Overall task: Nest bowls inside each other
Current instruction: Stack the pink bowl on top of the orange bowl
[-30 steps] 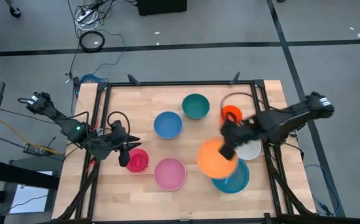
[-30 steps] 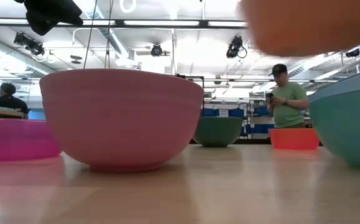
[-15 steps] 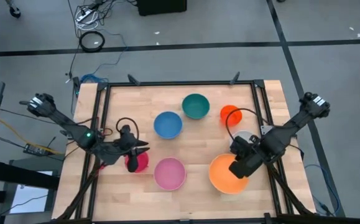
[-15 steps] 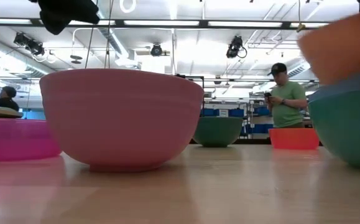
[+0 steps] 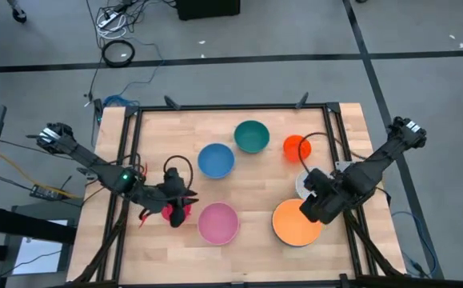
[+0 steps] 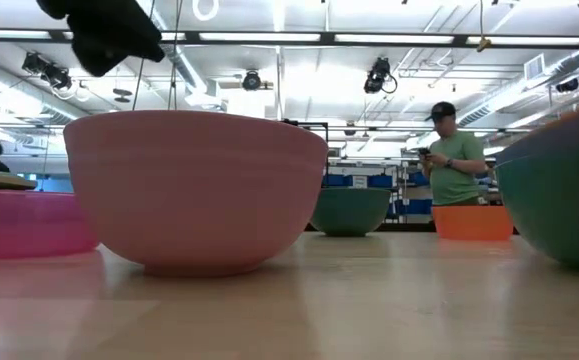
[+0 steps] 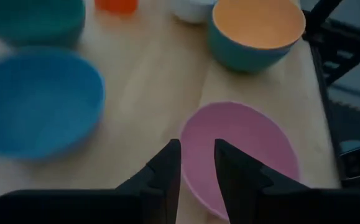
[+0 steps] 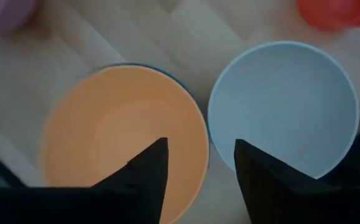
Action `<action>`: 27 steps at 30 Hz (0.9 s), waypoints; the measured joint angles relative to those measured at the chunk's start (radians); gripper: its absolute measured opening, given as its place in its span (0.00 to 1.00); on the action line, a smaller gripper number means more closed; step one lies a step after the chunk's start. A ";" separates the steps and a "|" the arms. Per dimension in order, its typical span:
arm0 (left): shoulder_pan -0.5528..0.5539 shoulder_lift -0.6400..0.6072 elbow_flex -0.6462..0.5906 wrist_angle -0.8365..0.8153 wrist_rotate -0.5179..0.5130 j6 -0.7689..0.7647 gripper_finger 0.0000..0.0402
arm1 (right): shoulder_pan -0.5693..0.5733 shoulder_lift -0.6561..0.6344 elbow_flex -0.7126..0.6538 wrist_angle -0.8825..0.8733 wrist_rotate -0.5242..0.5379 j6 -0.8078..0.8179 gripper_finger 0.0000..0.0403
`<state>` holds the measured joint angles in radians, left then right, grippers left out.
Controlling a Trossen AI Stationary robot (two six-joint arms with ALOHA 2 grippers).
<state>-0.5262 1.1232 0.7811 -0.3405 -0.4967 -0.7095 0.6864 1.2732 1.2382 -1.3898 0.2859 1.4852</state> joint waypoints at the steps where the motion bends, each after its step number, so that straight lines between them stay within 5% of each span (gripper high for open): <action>1: 0.000 0.007 0.000 0.003 0.015 -0.035 0.26 | 0.007 -0.014 0.000 -0.001 0.011 0.004 0.43; 19: 0.001 0.327 0.099 0.015 0.110 -0.215 0.26 | 0.127 -0.048 0.001 0.032 0.427 -0.184 0.41; 27: 0.026 0.452 0.205 -0.138 0.107 -0.214 0.26 | 0.134 -0.048 0.001 0.032 0.459 -0.205 0.41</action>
<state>-0.5004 1.5751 0.9865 -0.4785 -0.3893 -0.9237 0.8204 1.2251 1.2388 -1.3582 0.7448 1.2804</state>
